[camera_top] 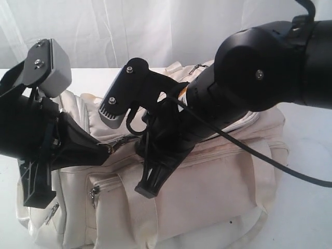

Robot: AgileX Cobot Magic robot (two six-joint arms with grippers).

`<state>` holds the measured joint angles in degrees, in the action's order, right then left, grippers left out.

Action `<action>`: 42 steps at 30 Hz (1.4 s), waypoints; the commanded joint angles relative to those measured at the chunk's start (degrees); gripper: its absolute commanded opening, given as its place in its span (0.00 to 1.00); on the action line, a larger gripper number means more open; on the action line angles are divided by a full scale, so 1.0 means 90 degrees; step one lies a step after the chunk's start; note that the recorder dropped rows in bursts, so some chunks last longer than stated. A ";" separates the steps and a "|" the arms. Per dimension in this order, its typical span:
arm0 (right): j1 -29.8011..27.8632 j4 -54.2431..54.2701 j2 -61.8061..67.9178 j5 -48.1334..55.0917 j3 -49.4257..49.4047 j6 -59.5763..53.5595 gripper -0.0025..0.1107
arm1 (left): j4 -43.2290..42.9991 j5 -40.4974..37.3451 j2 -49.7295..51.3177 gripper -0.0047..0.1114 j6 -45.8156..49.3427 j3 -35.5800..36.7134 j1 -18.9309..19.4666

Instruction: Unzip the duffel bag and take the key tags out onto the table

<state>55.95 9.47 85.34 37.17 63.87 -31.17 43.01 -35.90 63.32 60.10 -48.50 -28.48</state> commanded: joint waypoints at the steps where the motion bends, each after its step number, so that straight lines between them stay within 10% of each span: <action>1: 0.0001 0.0126 0.0000 0.0005 0.0005 -0.0012 0.02 | 0.0837 0.0171 -0.0142 0.04 -0.0010 -0.0099 -0.0044; 9: 0.0001 0.0126 0.0000 0.0005 0.0005 -0.0012 0.02 | 0.0888 -0.0077 0.0043 0.33 -0.0010 -0.0099 -0.0044; 18: 0.0001 0.0126 0.0000 0.0008 0.0005 -0.0012 0.02 | 0.0888 -0.0225 0.0086 0.35 -0.0022 -0.0099 -0.0044; 25: 0.0001 0.0137 0.0000 0.0037 0.0005 0.0055 0.02 | 0.0640 -0.0543 0.0086 0.55 -0.0246 0.0006 -0.0044; 42: 0.0001 0.0753 -0.0012 0.0858 0.0005 0.0155 0.02 | 0.1227 -0.0122 0.0086 0.56 0.0012 0.0536 -0.0044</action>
<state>55.95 14.06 85.46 41.92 63.87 -30.19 52.28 -37.71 64.26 59.82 -44.03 -28.61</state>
